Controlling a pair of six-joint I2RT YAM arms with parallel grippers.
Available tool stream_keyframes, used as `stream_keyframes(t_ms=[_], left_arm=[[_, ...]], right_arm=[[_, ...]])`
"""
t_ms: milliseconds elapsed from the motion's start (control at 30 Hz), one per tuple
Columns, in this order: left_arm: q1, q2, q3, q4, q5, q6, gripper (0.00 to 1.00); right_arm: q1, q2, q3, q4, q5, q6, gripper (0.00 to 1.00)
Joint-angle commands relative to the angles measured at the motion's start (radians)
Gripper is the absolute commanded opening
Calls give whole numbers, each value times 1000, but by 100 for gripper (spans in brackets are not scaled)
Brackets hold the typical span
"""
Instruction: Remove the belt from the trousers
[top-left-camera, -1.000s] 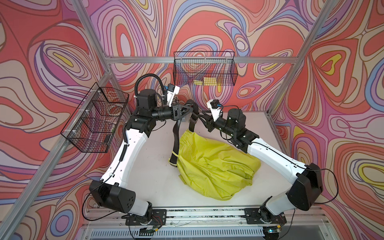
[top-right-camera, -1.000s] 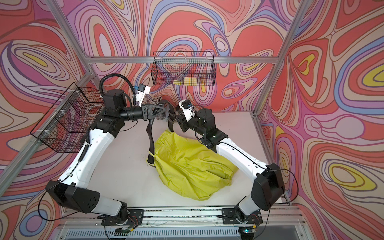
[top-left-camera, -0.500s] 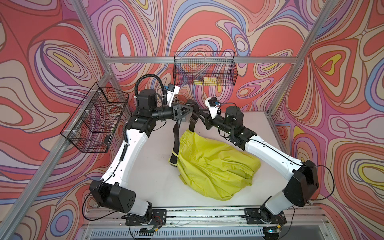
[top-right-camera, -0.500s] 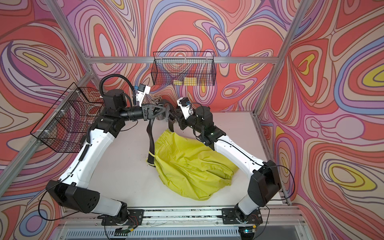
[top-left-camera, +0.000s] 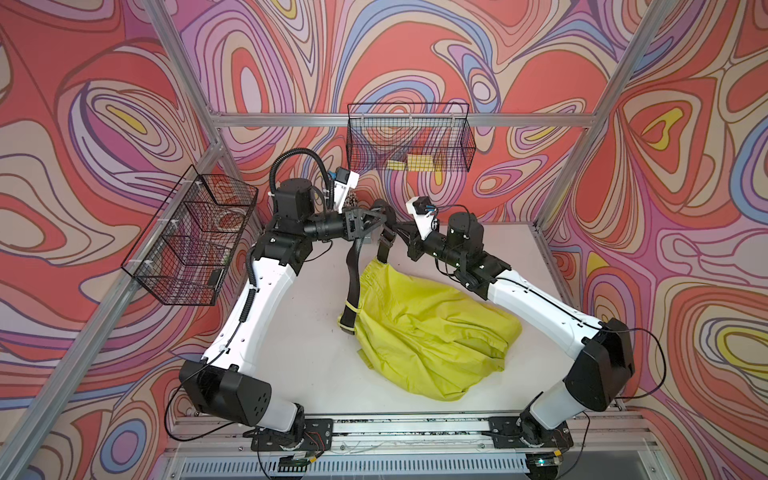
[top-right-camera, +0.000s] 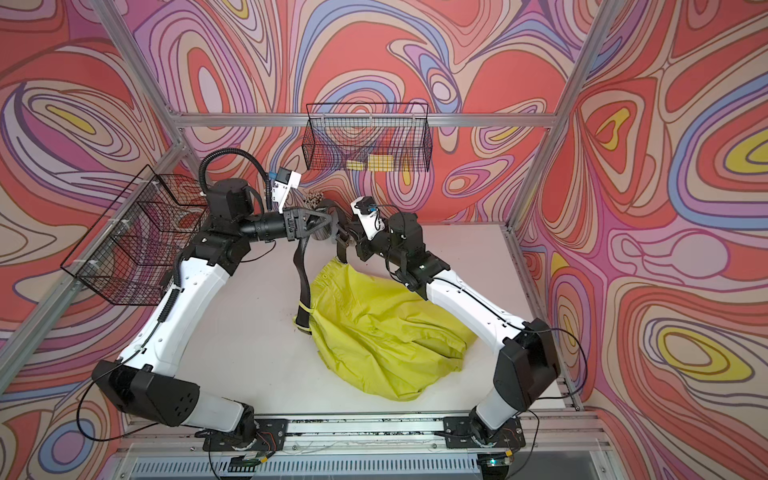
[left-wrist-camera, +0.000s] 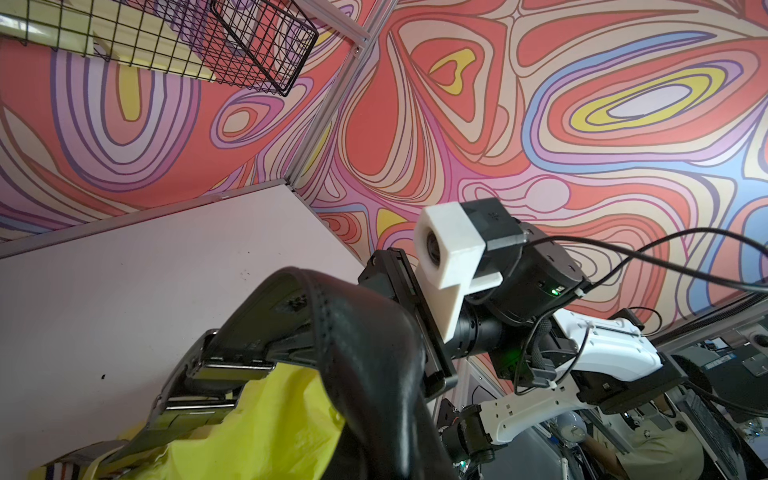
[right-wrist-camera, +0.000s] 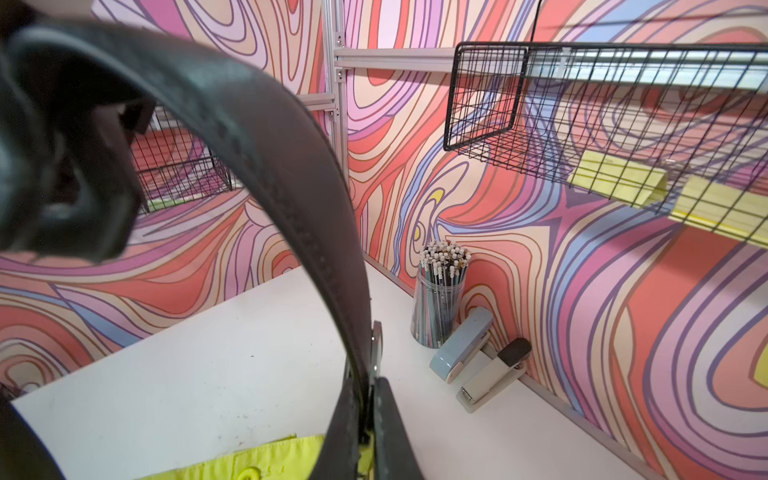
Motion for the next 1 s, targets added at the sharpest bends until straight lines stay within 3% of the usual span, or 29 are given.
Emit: stream_keyframes(t_ms=[0,967], left_arm=[[3,-27,66,80,48,-15,0],[6,-79,83,247,102,-18,0]], right_arm=[[-2,54,-40,-33,26,-5,2],[-42,237,-86,-72,-18,42,11]])
